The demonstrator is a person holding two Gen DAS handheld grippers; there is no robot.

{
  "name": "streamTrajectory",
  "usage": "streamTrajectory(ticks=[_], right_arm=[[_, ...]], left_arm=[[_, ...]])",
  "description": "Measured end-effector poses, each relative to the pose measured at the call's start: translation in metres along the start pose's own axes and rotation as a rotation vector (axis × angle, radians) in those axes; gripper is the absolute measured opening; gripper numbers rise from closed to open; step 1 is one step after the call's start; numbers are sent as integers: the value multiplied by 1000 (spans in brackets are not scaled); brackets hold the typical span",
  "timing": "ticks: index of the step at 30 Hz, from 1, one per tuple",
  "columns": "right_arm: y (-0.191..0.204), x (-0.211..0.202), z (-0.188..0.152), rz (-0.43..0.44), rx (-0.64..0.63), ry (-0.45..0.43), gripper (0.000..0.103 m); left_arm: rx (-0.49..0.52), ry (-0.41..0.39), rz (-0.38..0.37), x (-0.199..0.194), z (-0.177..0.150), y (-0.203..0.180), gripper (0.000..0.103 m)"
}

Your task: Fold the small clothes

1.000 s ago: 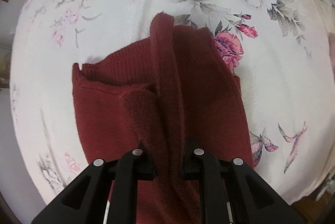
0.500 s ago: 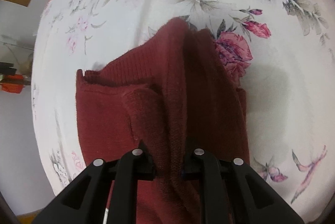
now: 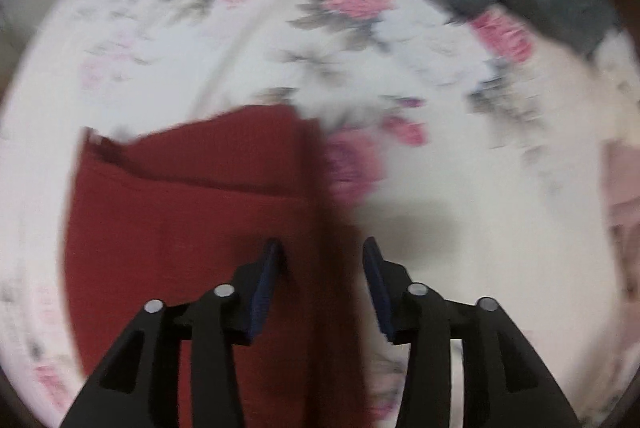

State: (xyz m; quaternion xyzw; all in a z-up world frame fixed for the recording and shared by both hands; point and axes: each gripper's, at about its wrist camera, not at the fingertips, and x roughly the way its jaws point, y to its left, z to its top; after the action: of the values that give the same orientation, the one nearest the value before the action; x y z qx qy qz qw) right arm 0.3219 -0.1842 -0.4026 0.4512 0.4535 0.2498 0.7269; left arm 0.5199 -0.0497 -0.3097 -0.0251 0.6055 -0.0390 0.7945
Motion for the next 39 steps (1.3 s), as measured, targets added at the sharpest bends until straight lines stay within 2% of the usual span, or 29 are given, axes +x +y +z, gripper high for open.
streamTrajectory(ticks=[3, 6, 8, 10, 14, 17, 20, 23, 24, 27, 29, 33, 34, 35, 36, 39], right_arm=[[-19, 0, 2, 90, 96, 21, 23], [-27, -1, 4, 172, 147, 31, 32], [-33, -3, 7, 223, 181, 30, 39], [-37, -6, 7, 272, 212, 34, 44], [-40, -6, 7, 330, 230, 48, 53], [-46, -2, 13, 337, 236, 66, 53], [-49, 0, 13, 352, 259, 108, 56], [-37, -4, 20, 308, 230, 180, 61], [-33, 1, 26, 278, 223, 221, 61], [-15, 11, 47, 191, 180, 295, 63], [-2, 18, 61, 121, 141, 338, 64], [23, 37, 78, 7, 57, 421, 64], [28, 41, 81, -28, 42, 435, 57], [34, 44, 82, -70, 10, 452, 33], [37, 46, 83, -89, -9, 459, 24], [42, 33, 81, -120, -39, 443, 18]], left_arm=[[-7, -14, -112, -16, -1, 8, 47], [5, -7, -192, -34, -5, 25, 48], [39, 18, -228, -45, -17, 35, 52], [79, 22, -231, -55, -31, 46, 54], [104, 39, -311, -80, -67, 82, 55], [126, 36, -335, -103, -92, 108, 57], [104, 46, -381, -118, -110, 133, 59], [31, 48, -473, -118, -121, 158, 64], [-38, 53, -522, -110, -123, 171, 64], [-196, 81, -604, -85, -129, 194, 64], [-230, 84, -626, -77, -133, 195, 64], [-202, 85, -630, -75, -135, 187, 64], [-198, 81, -628, -76, -133, 187, 64], [-200, 77, -630, -77, -132, 188, 64], [-204, 75, -635, -78, -130, 189, 64], [-189, 66, -650, -81, -126, 188, 63]])
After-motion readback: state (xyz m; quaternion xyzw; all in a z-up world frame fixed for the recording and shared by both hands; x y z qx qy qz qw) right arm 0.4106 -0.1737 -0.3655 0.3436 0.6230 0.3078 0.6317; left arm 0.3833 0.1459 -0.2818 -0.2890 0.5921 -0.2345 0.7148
